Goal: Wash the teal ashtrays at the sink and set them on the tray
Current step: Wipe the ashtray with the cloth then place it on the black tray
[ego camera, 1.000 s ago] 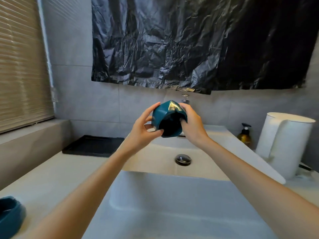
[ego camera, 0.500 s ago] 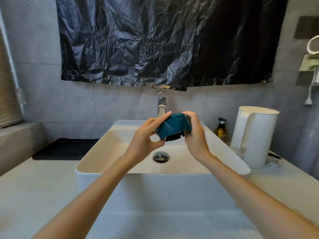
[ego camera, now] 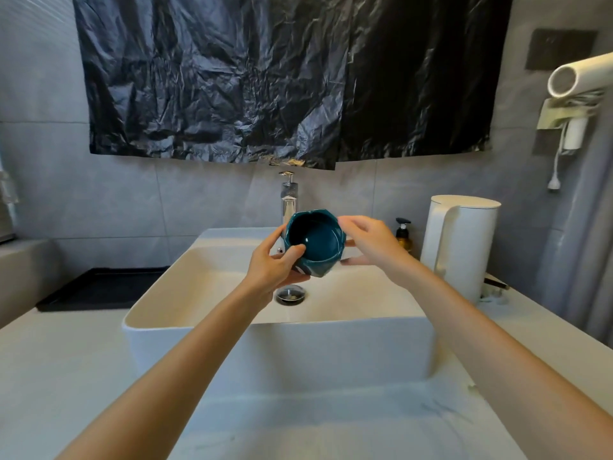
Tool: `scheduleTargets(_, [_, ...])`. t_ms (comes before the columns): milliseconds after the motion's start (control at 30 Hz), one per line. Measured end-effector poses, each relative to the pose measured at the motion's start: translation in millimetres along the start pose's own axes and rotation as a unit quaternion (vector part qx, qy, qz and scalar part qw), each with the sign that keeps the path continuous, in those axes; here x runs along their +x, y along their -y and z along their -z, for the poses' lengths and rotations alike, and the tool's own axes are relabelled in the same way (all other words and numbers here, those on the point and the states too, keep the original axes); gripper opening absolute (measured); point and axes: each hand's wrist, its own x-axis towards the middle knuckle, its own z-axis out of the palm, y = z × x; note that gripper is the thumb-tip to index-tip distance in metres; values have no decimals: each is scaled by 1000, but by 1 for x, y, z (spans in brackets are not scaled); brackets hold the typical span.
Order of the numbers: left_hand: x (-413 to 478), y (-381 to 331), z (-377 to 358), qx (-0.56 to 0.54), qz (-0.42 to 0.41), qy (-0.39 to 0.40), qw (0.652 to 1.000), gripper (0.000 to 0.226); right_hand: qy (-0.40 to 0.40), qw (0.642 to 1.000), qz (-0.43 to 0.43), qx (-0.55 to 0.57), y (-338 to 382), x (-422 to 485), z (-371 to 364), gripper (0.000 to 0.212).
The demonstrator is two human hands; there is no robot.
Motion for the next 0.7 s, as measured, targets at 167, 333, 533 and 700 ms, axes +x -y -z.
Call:
scheduleTargets(167, [0,11,-12,7,35,-6,999,53,-134,984,46,-107,-29,-48,58,21])
scheduleTargets(333, [4,22,-25,41,32,-8,999,51,-164,949,-103,-248,-83,-105,114,18])
scheduleTargets(533, [1,27,-31,93,44,-6,995,48,44,846,-290,-446,-138,-146,138,54])
scheduleTargets(700, [-2,27,-27,98,56,-10,994,46,-75,841,-200,-497,-147,-146,130,19])
